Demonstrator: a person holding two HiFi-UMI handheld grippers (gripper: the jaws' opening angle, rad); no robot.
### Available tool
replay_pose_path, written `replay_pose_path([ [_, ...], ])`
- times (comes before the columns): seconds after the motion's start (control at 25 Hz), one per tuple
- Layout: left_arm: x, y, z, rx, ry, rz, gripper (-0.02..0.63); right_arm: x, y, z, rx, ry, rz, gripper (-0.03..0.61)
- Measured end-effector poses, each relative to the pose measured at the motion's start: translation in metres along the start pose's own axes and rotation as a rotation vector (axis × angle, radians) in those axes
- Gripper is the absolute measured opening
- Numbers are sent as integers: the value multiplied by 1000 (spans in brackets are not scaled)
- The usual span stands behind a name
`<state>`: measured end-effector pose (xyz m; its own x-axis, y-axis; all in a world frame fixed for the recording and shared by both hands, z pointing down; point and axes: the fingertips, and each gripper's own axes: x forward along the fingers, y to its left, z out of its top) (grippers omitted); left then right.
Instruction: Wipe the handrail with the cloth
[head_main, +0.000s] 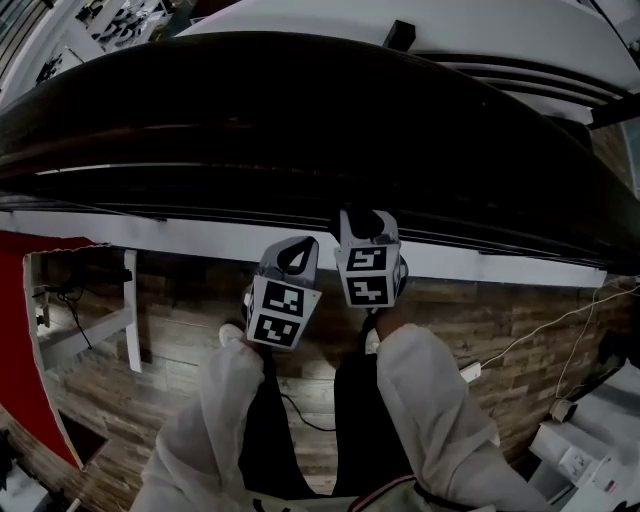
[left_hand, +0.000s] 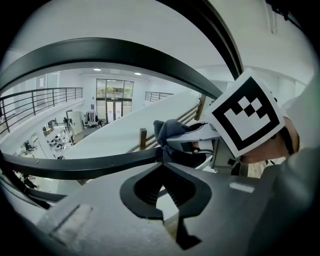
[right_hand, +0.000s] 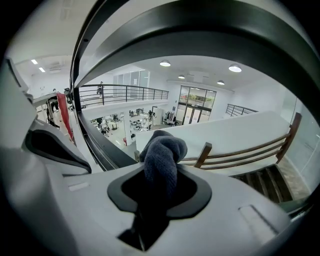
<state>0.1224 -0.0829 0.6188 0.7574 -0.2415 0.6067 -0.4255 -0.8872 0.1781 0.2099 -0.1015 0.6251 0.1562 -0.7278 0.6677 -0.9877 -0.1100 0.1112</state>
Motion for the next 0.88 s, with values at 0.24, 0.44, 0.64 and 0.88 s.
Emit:
replay_pose_path([
  [0.24, 19, -29, 9, 17, 5, -17, 3, -13, -34, -16, 18, 1, -21, 92],
  [0.44, 35, -59, 19, 27, -7, -34, 3, -22, -64, -30, 13, 2, -35, 93],
  [0.64, 50, -86, 25, 38, -7, -48, 3, -32, -89, -44, 17, 6, -48, 92],
  [0.88, 77, -123, 35, 47, -12, -65, 3, -44, -128, -62, 3, 4, -61, 92],
])
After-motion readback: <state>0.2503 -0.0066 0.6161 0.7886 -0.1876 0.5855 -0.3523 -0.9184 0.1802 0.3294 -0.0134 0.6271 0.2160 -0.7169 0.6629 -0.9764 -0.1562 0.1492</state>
